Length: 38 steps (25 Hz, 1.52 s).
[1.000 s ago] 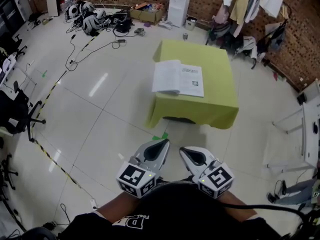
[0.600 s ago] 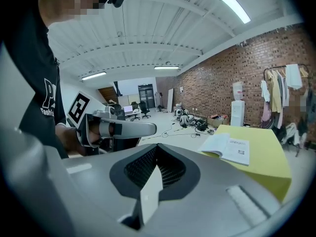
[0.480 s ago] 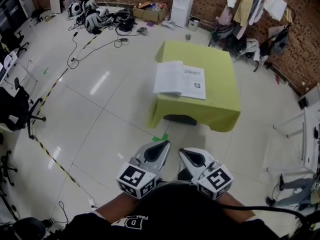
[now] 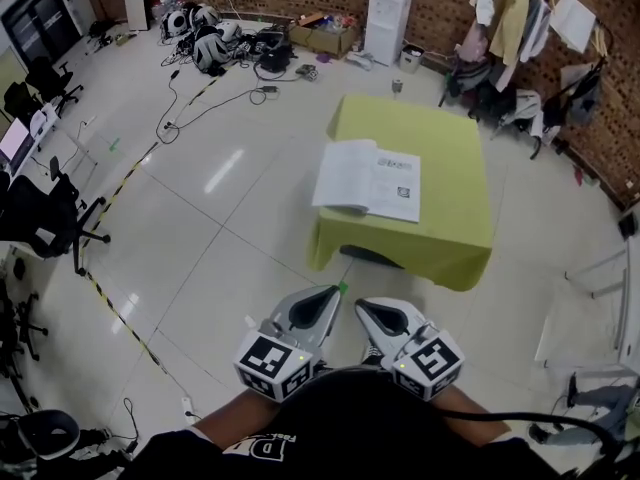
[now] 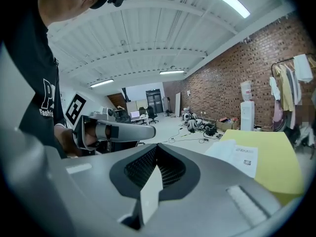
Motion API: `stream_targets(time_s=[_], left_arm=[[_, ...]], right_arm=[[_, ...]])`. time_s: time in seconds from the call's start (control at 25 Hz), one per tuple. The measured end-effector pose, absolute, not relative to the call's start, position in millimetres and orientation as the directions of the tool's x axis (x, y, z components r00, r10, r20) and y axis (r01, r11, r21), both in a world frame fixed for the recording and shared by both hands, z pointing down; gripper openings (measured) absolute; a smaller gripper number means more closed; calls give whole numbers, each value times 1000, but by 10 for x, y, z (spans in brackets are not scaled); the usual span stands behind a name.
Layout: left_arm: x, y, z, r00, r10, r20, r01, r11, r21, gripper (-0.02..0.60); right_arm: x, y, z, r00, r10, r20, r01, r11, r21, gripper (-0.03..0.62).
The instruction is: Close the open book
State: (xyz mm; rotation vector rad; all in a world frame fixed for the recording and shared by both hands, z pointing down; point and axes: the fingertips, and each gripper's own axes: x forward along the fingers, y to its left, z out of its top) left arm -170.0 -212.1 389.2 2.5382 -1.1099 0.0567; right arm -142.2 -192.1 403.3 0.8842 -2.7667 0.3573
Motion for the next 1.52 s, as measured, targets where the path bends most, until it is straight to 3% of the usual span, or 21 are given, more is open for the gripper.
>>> stream_targets(time_s=[1.0,1.52], left_arm=[[371,-3197,3838,706,-649,285,-708,-665,238,8],[682,-3380,3966,677,-650,345,-730,-652,206,8]], right_arm=[[519,-3111,4141,-804,-561,197,-594,738,-321,8],[896,-3363,4287,-813,-557,171,-575,717,-395,8]])
